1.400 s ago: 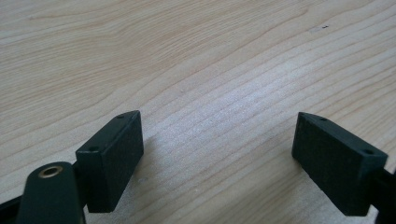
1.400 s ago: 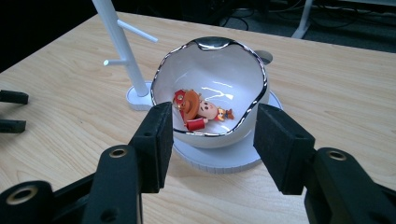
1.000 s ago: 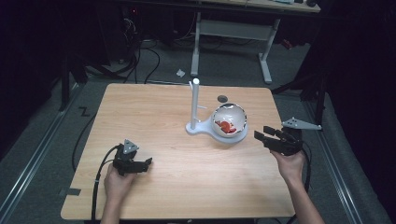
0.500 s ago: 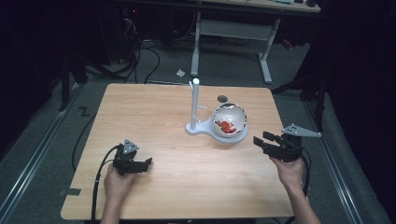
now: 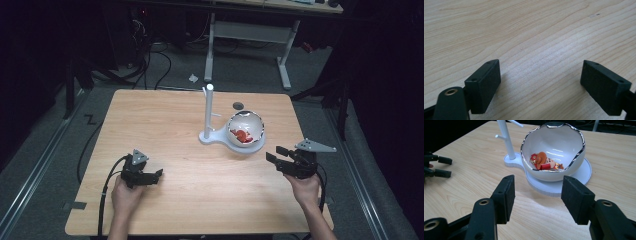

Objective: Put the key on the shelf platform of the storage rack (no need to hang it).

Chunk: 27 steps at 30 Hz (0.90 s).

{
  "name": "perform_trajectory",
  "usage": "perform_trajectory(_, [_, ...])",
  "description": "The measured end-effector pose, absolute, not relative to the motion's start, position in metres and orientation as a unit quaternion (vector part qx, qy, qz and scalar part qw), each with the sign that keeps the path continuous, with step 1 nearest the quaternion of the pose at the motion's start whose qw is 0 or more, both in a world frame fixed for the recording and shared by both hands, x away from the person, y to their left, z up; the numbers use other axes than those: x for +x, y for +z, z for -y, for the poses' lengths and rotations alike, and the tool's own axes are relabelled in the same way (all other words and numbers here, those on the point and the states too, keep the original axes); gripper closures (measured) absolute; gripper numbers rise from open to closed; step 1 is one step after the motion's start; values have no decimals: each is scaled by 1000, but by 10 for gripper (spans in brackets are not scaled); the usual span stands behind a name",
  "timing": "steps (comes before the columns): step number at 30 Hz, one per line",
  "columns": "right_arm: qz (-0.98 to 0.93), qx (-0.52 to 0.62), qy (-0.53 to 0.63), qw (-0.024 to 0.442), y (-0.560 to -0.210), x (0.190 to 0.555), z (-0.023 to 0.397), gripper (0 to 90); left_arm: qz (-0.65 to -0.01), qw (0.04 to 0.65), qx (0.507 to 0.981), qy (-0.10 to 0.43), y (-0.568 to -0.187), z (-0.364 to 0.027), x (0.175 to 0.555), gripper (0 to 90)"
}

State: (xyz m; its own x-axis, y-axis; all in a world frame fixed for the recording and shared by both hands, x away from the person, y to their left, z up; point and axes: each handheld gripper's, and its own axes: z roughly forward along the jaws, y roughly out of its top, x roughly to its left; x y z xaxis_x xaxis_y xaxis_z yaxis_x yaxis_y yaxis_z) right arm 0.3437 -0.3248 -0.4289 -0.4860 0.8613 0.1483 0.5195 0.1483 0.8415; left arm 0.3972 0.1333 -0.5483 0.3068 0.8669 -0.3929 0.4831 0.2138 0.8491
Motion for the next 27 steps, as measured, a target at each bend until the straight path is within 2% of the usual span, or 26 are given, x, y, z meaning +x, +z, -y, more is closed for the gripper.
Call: perform_trajectory(27, [-754,455,438,180,-456,345,298,430,-561,540,601,178,-548,-133,397,168])
